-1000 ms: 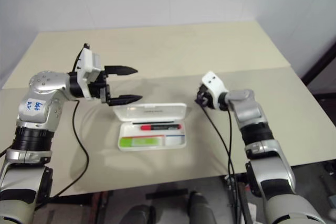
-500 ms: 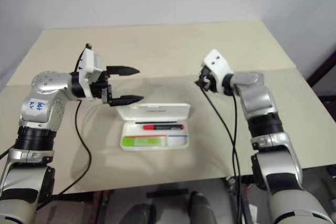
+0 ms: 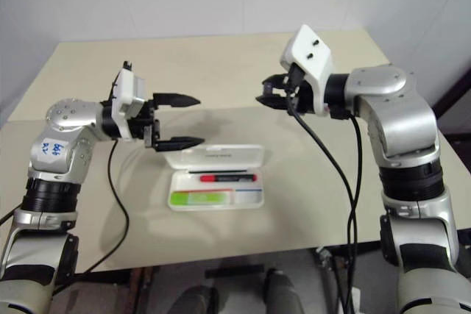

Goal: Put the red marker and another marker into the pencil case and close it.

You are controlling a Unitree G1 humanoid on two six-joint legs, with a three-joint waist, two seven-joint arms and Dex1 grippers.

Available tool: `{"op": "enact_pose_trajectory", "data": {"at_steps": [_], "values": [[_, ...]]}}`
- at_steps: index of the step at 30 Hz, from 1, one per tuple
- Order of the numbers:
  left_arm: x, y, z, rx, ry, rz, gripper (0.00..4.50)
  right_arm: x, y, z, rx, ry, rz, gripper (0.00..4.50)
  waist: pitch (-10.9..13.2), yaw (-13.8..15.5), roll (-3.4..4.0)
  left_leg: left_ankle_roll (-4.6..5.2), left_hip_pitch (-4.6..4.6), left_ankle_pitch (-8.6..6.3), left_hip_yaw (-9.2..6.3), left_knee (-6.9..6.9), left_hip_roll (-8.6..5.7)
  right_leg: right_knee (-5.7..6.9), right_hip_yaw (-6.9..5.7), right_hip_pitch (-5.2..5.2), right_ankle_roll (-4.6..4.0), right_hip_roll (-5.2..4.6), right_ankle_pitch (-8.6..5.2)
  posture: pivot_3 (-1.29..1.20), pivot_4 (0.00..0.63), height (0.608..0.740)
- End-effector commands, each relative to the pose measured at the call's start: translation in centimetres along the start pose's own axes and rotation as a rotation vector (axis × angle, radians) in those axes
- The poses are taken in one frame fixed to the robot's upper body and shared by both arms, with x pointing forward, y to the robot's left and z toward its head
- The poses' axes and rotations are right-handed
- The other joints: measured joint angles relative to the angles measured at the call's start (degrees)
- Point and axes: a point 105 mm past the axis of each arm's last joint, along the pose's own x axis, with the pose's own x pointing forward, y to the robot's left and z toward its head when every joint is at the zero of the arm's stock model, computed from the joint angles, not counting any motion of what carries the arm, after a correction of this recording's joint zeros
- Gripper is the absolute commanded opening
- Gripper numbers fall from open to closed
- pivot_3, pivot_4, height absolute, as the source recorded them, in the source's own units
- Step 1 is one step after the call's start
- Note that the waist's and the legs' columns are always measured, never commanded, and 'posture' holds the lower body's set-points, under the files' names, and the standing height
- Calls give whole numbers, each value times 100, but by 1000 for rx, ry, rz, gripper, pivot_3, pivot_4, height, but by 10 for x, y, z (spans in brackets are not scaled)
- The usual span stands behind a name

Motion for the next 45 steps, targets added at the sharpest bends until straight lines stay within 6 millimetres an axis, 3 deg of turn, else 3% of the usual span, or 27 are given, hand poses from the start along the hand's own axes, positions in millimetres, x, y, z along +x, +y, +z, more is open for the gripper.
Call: {"op": "enact_pose_trajectory", "data": {"at_steps": [1,12,19,26,32,45], "values": [[2,-1,12,47,-33,-13,4500,-14,3,24,-41,-48,-8,1320,0,2,0,0,0,0,0,0,0,1,0,0,0,0,0,0,150,740],[8,-1,15,58,-59,-54,4500,-29,30,40,111,-85,-130,1320,0,27,0,1,-1,-1,-18,0,0,-1,0,0,0,-4,0,0,150,740],[8,-5,16,57,-74,-119,4500,-30,51,22,296,-49,-273,1320,-1,42,-1,3,-1,-1,-27,3,0,9,2,-1,0,-4,0,0,150,740],[10,-11,20,49,-90,-154,4500,-28,66,6,368,-61,-314,1320,-2,103,-2,11,-1,-5,-30,2,-4,7,1,-1,-1,-6,0,0,150,740],[8,-32,34,43,-114,-160,4500,-29,91,-31,487,7,-348,1320,-1,126,-2,30,-1,-15,-33,-3,-3,4,2,-1,-2,-7,-1,0,150,740],[-1,-55,51,24,-91,-99,4500,-23,115,-48,605,52,-346,1320,-2,118,-2,41,16,-19,-43,2,1,11,12,8,-3,-1,-1,0,150,740]]}}
